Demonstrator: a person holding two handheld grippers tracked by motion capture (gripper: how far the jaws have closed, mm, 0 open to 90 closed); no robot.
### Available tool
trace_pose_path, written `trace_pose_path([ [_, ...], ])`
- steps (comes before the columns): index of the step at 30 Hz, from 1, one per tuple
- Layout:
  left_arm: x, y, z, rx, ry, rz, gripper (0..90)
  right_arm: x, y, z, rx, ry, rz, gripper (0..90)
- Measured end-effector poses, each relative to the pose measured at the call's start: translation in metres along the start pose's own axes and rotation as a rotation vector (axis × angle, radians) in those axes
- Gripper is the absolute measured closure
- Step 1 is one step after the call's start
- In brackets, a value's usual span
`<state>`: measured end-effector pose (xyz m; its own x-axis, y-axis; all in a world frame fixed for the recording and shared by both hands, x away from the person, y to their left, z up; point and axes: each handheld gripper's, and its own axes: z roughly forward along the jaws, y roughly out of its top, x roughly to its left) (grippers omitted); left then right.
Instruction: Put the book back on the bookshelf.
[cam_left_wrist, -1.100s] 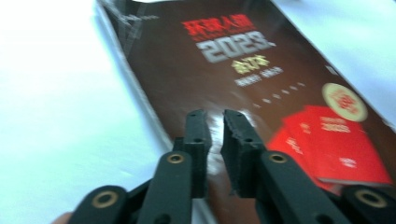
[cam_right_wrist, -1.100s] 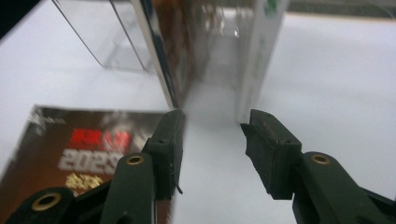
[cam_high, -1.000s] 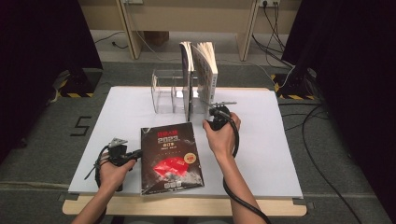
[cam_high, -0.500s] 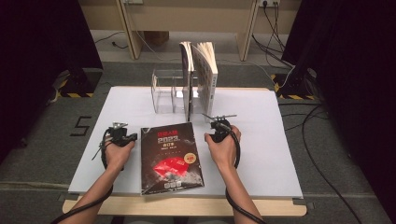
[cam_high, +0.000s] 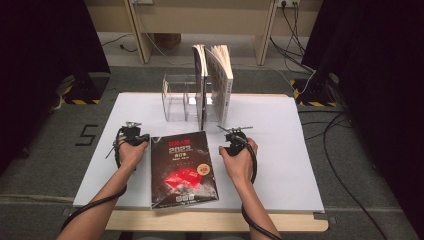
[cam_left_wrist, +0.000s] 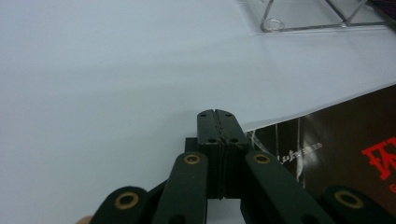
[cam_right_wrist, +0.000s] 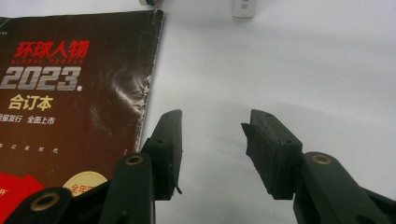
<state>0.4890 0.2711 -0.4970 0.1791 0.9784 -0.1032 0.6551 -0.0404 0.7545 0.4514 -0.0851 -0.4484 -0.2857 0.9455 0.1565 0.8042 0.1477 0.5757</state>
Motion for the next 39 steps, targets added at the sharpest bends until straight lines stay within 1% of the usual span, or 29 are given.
trace_pose_path([
  [2, -0.004, 0.002, 0.001, 0.009, 0.019, 0.048, 89.3, -0.002, -0.001, 0.000, 0.000, -0.003, -0.002, 55.6],
  [3, -0.004, 0.002, 0.001, 0.011, 0.018, 0.052, 89.4, -0.003, 0.000, 0.000, 0.000, -0.003, 0.006, 55.6],
  [6, -0.004, 0.003, 0.001, 0.017, 0.002, 0.064, 89.5, -0.004, 0.000, -0.002, -0.005, -0.006, 0.003, 55.5],
  [8, -0.006, 0.003, 0.001, 0.022, -0.013, 0.084, 89.5, -0.005, 0.001, -0.002, -0.009, -0.007, -0.001, 55.5],
  [9, -0.009, 0.002, 0.001, 0.024, -0.026, 0.100, 89.5, -0.005, 0.002, -0.003, -0.009, -0.008, 0.002, 55.4],
  [12, -0.016, 0.001, 0.001, 0.024, -0.048, 0.120, 89.5, -0.005, 0.003, -0.003, -0.006, -0.005, 0.008, 55.3],
  [14, -0.020, 0.000, 0.000, 0.025, -0.053, 0.131, 89.5, -0.006, 0.004, -0.003, -0.003, -0.003, 0.005, 55.1],
  [17, -0.026, -0.002, -0.003, 0.037, -0.074, 0.140, 89.5, -0.007, 0.004, -0.003, 0.000, 0.002, 0.016, 55.1],
  [19, -0.030, -0.005, -0.006, 0.039, -0.083, 0.149, 89.5, -0.009, 0.005, -0.002, 0.003, 0.014, 0.030, 54.9],
  [21, -0.033, -0.007, -0.009, 0.042, -0.088, 0.152, 89.5, -0.010, 0.006, -0.001, 0.009, 0.014, 0.030, 54.9],
  [22, -0.035, -0.009, -0.011, 0.046, -0.095, 0.158, 89.5, -0.010, 0.006, 0.000, 0.010, 0.019, 0.041, 54.9],
  [23, -0.037, -0.010, -0.012, 0.047, -0.099, 0.159, 89.5, -0.011, 0.006, 0.001, 0.010, 0.020, 0.035, 54.9],
  [24, -0.039, -0.013, -0.015, 0.046, -0.108, 0.155, 89.5, -0.011, 0.006, 0.002, 0.018, 0.024, 0.045, 54.9],
  [25, -0.041, -0.014, -0.016, 0.049, -0.110, 0.161, 89.5, -0.011, 0.006, 0.004, 0.015, 0.014, 0.035, 54.9],
  [27, -0.045, -0.018, -0.021, 0.057, -0.120, 0.151, 89.5, -0.012, 0.007, 0.007, 0.025, 0.015, 0.049, 54.9],
  [29, -0.047, -0.023, -0.028, 0.071, -0.130, 0.145, 89.5, -0.014, 0.009, 0.010, 0.026, 0.016, 0.050, 54.9],
  [31, -0.050, -0.029, -0.035, 0.076, -0.136, 0.134, 89.5, -0.015, 0.011, 0.013, 0.024, 0.029, 0.054, 54.9],
  [33, -0.053, -0.035, -0.042, 0.085, -0.134, 0.147, 89.5, -0.017, 0.015, 0.016, 0.027, 0.034, 0.063, 54.9],
  [34, -0.054, -0.038, -0.047, 0.096, -0.144, 0.153, 89.5, -0.018, 0.016, 0.017, 0.028, 0.038, 0.061, 54.9],
  [35, -0.054, -0.040, -0.050, 0.098, -0.151, 0.143, 89.5, -0.018, 0.018, 0.019, 0.035, 0.046, 0.077, 54.9],
  [36, -0.055, -0.043, -0.053, 0.105, -0.165, 0.131, 89.5, -0.019, 0.019, 0.020, 0.036, 0.045, 0.075, 54.9],
  [37, -0.056, -0.046, -0.056, 0.106, -0.176, 0.129, 89.5, -0.019, 0.020, 0.022, 0.037, 0.051, 0.080, 54.9],
  [38, -0.056, -0.049, -0.060, 0.117, -0.191, 0.131, 89.5, -0.019, 0.021, 0.023, 0.041, 0.056, 0.083, 54.8],
  [39, -0.057, -0.052, -0.063, 0.117, -0.201, 0.123, 89.4, -0.018, 0.023, 0.025, 0.043, 0.058, 0.084, 54.7],
])
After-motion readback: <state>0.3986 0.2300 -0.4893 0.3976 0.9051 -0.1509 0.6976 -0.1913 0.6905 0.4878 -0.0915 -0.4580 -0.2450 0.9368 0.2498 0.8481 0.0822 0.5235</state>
